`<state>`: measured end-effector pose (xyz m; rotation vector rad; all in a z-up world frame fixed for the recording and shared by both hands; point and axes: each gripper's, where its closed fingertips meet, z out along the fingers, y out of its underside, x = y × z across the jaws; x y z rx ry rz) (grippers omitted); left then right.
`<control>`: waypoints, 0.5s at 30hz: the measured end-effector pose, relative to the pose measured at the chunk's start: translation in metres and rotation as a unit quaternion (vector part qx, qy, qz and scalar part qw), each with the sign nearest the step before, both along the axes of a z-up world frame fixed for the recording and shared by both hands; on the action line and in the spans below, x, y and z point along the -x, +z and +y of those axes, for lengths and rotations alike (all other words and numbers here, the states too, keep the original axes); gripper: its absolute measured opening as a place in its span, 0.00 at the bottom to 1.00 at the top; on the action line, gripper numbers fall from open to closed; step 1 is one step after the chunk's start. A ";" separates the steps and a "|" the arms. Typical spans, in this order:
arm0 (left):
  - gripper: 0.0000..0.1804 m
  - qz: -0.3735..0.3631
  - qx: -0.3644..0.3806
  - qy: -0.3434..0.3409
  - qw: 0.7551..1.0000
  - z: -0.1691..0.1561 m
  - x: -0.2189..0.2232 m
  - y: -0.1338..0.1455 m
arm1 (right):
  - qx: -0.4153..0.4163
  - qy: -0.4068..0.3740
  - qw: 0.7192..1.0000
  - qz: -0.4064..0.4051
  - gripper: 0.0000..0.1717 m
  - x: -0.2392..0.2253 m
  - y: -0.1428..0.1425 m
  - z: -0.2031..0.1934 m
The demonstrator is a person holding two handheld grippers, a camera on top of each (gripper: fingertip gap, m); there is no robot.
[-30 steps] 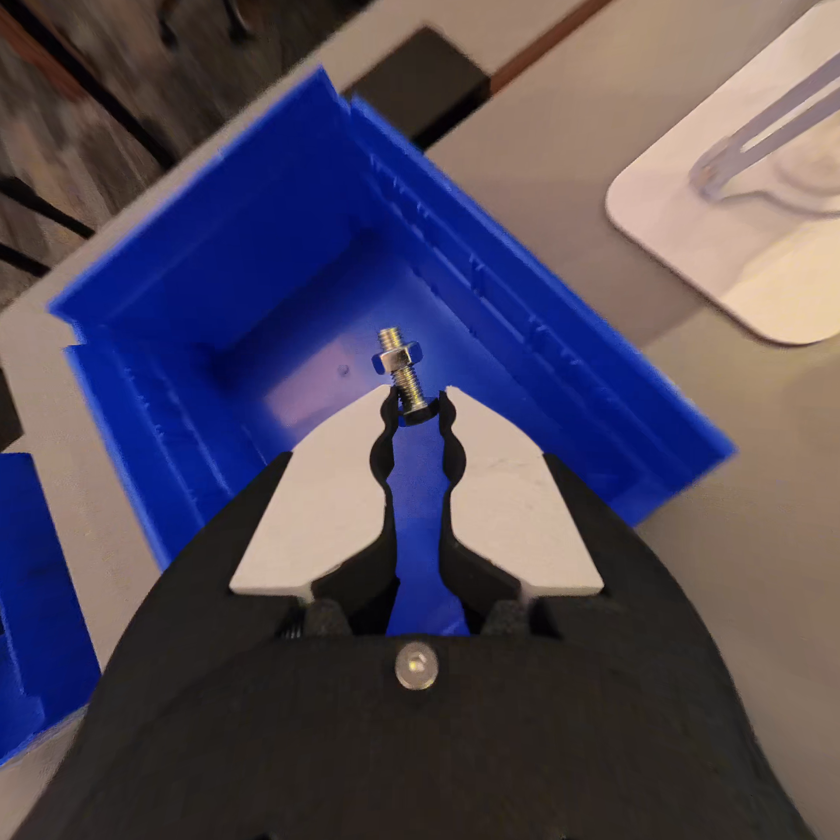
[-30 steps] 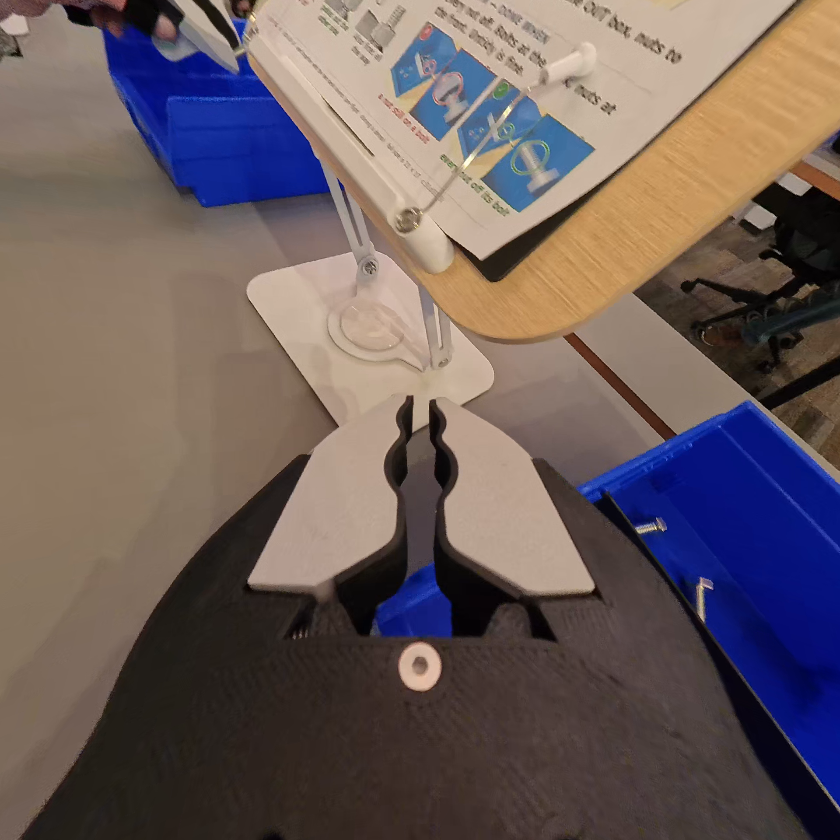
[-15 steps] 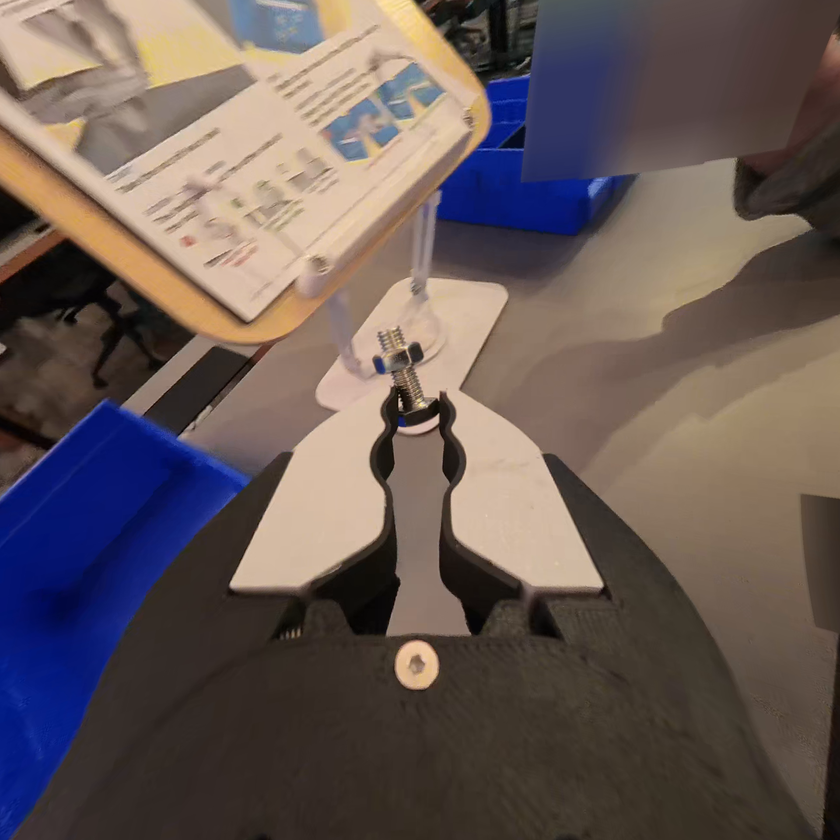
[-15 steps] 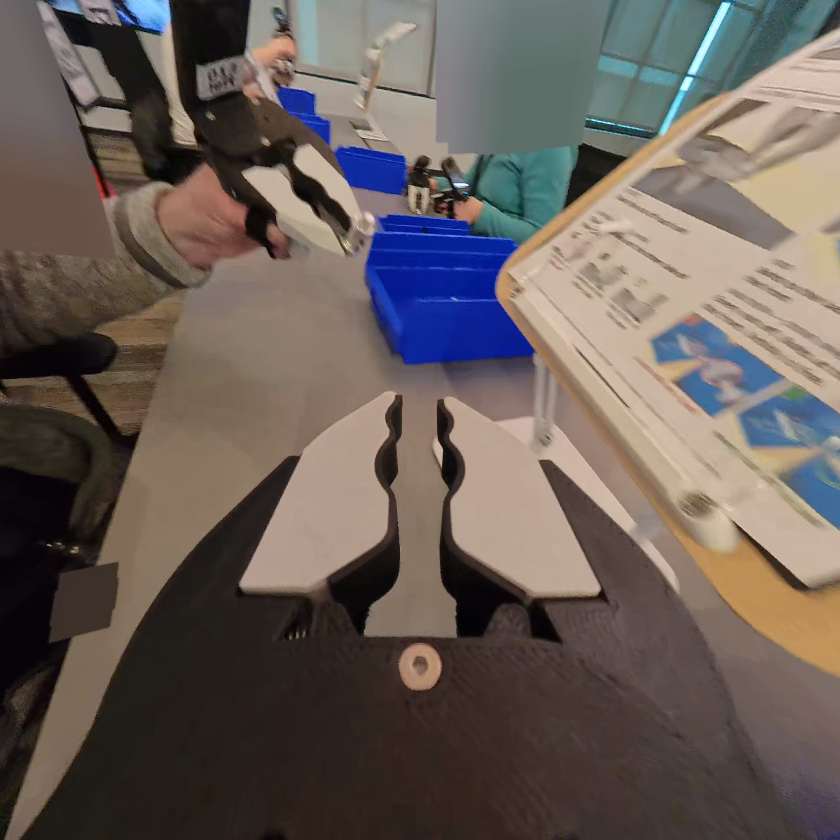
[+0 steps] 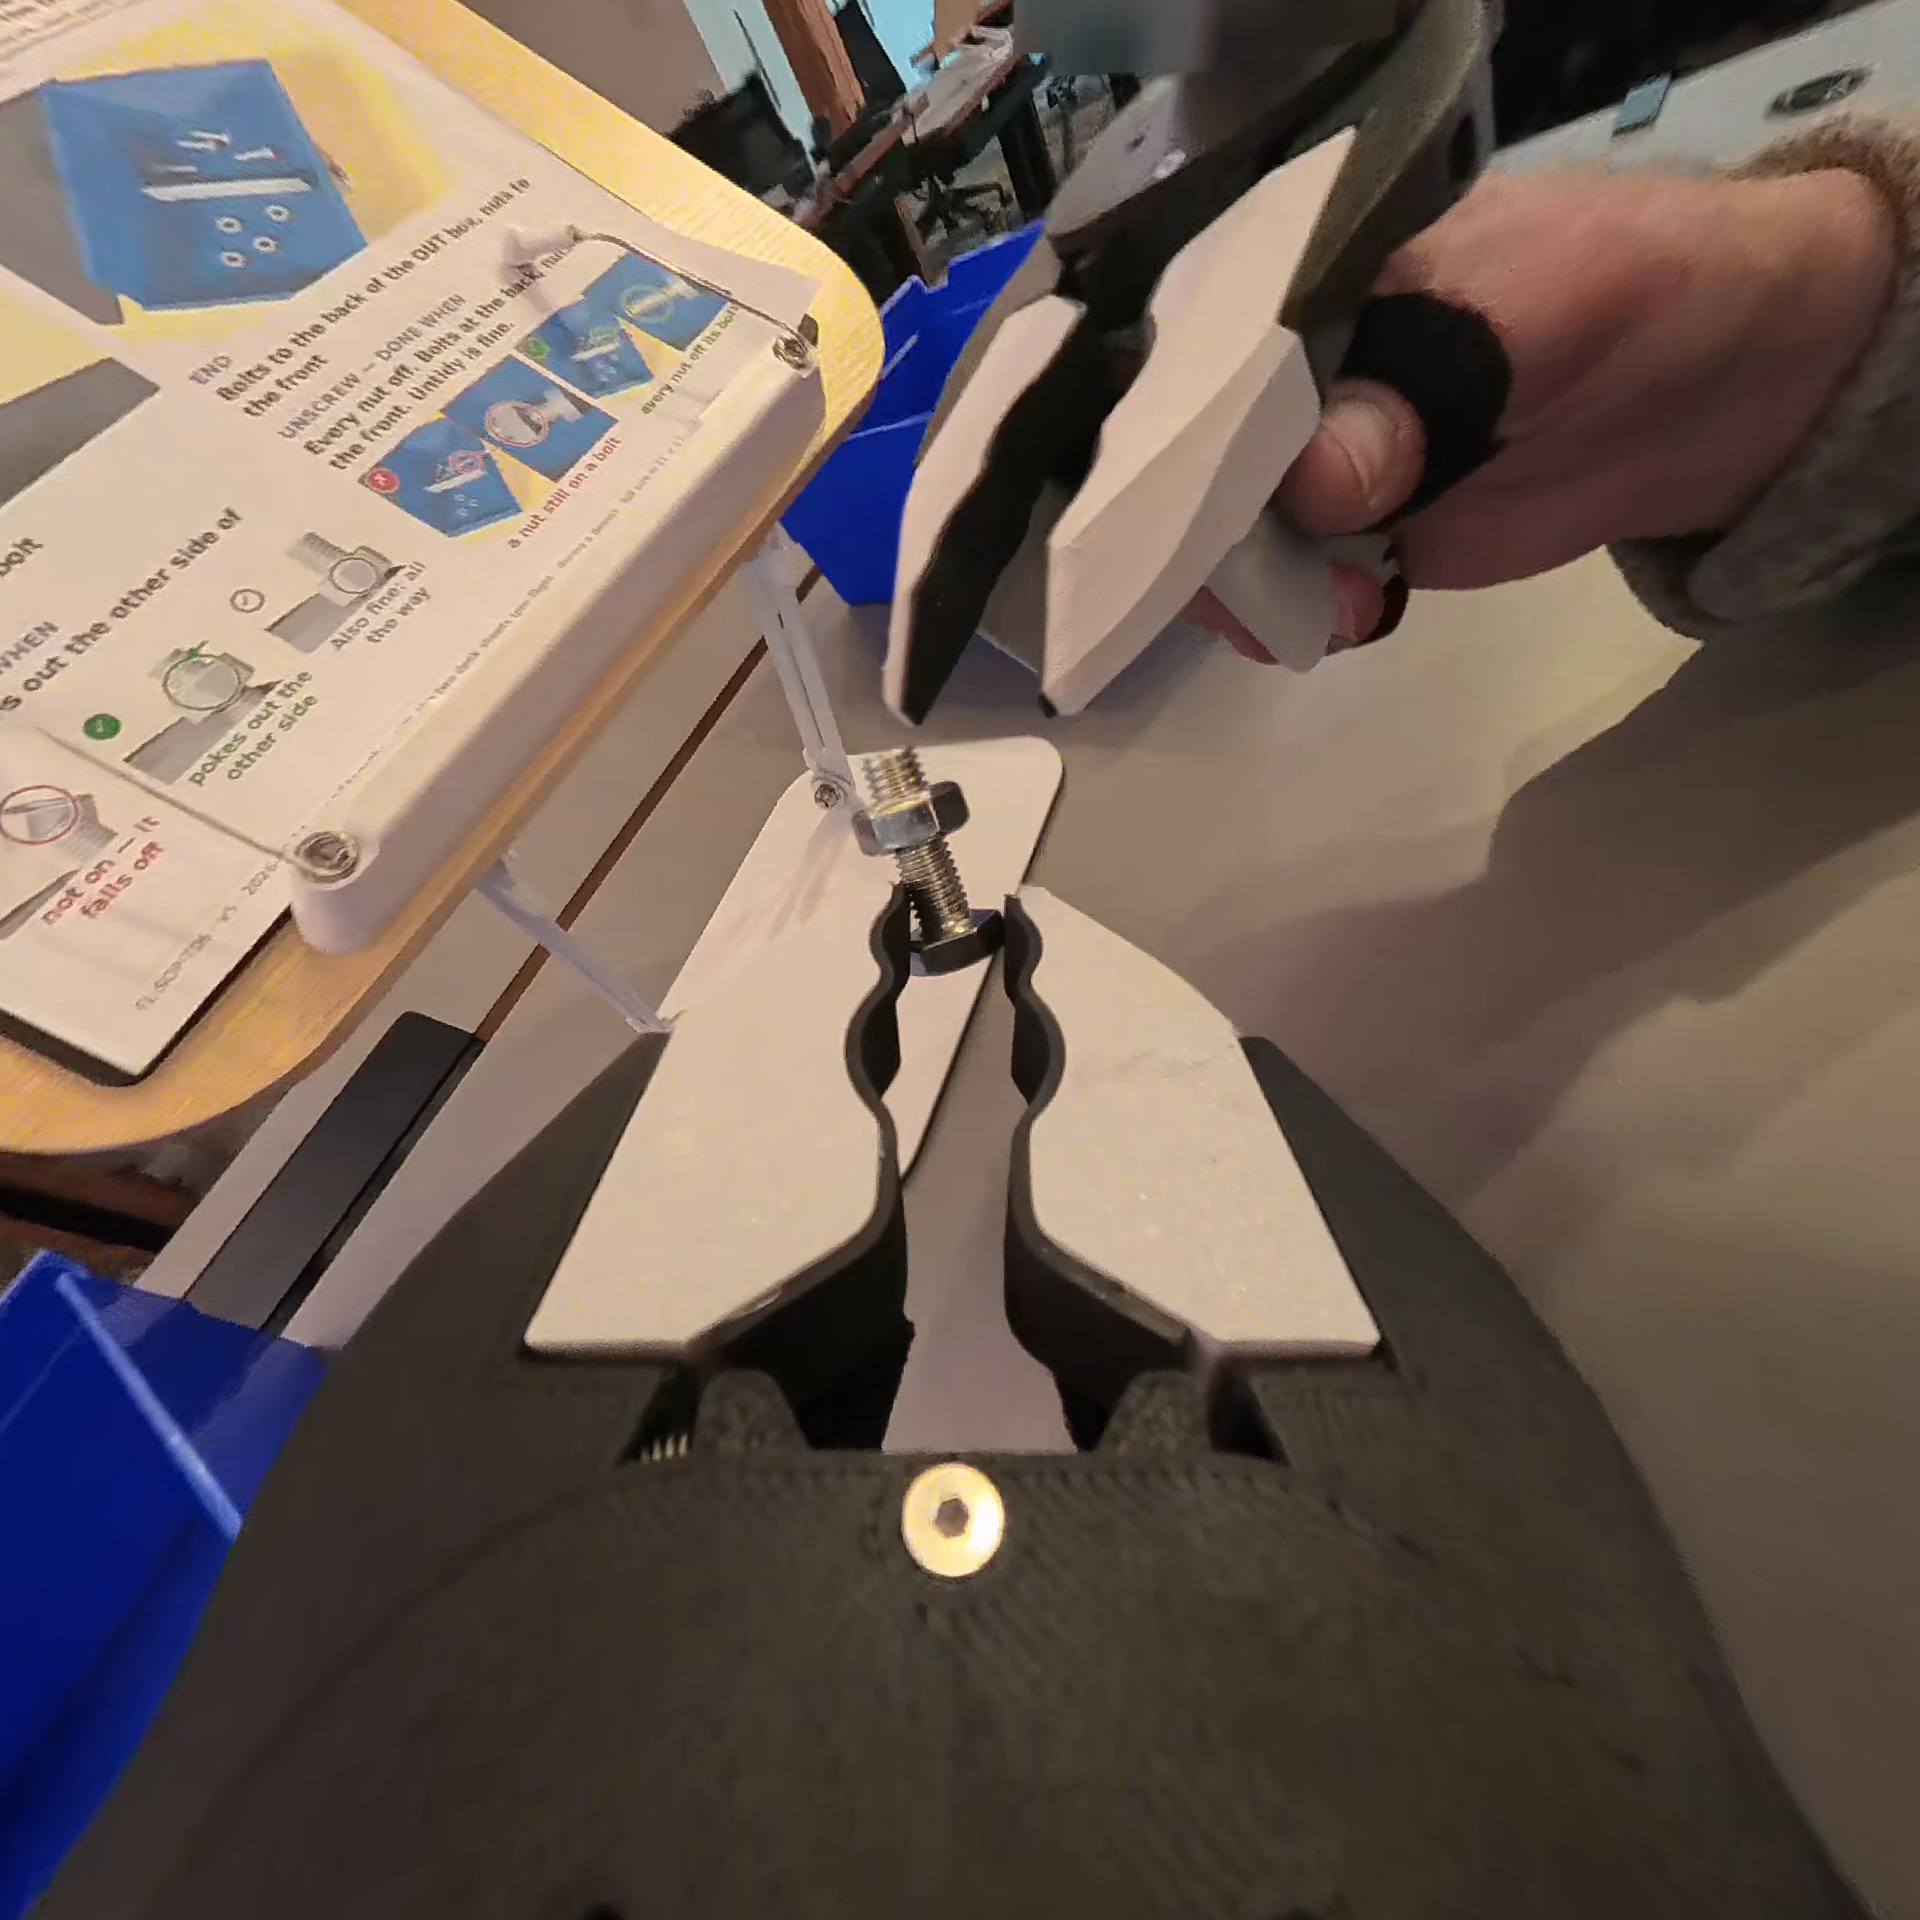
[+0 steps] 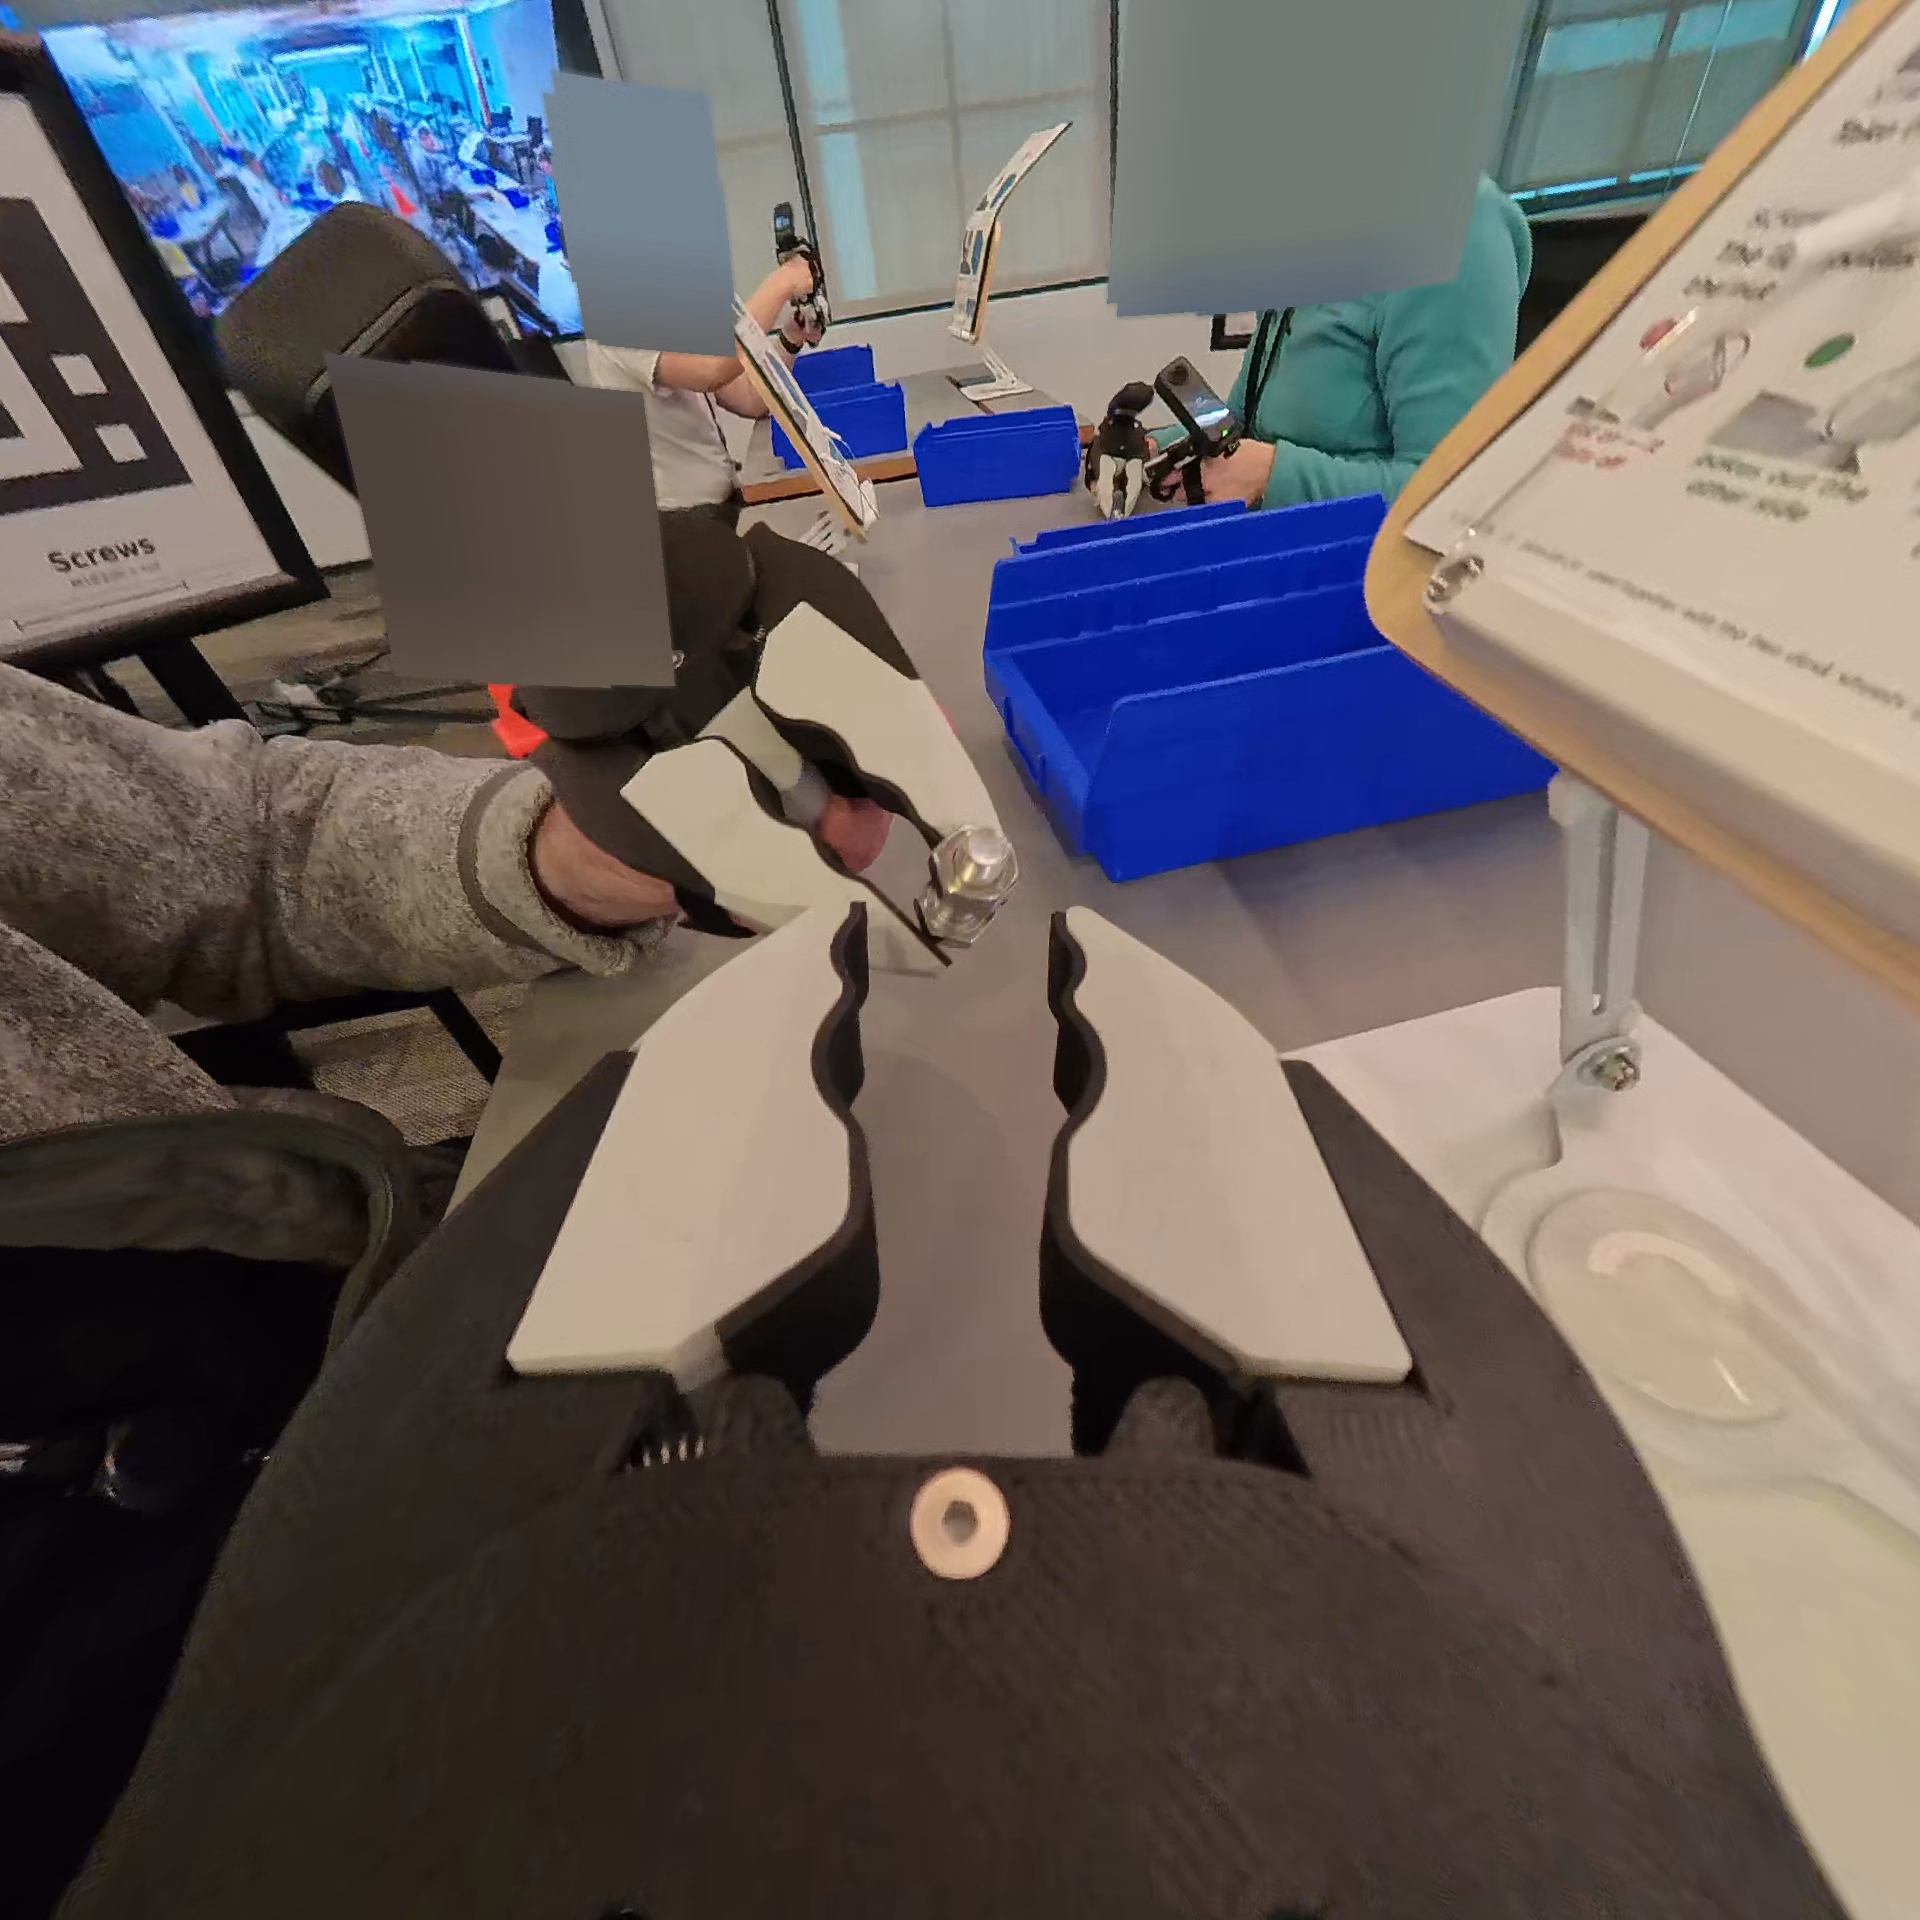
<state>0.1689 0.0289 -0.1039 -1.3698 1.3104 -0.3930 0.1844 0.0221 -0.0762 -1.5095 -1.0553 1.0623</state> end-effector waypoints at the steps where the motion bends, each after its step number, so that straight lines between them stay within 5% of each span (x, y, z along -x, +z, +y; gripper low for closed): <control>1: 0.09 0.014 -0.013 0.004 1.000 0.001 -0.002 -0.002 | 0.009 0.000 1.000 0.004 0.20 -0.001 -0.001 0.002; 15: 0.09 0.108 -0.126 0.037 0.985 0.005 -0.023 -0.012 | 0.092 0.017 0.996 0.013 0.11 0.000 -0.022 0.007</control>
